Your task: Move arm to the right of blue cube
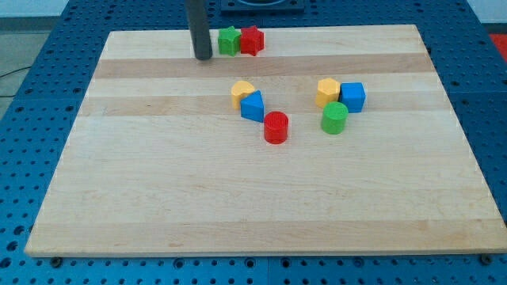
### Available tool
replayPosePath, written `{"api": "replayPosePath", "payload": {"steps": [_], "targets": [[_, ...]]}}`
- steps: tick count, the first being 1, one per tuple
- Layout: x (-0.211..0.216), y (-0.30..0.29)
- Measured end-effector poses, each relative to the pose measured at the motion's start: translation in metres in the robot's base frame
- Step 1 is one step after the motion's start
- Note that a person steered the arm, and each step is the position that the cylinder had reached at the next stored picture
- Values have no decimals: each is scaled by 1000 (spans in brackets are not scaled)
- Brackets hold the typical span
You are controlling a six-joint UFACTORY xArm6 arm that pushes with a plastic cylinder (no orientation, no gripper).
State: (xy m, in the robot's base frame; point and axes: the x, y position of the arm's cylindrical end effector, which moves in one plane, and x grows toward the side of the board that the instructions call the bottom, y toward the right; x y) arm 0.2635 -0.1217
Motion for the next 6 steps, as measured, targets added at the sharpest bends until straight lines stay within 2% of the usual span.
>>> {"api": "replayPosePath", "payload": {"steps": [1, 2, 3, 4, 5, 6], "targets": [[0, -2], [16, 49], [23, 119], [13, 219], [49, 336], [101, 336]]}}
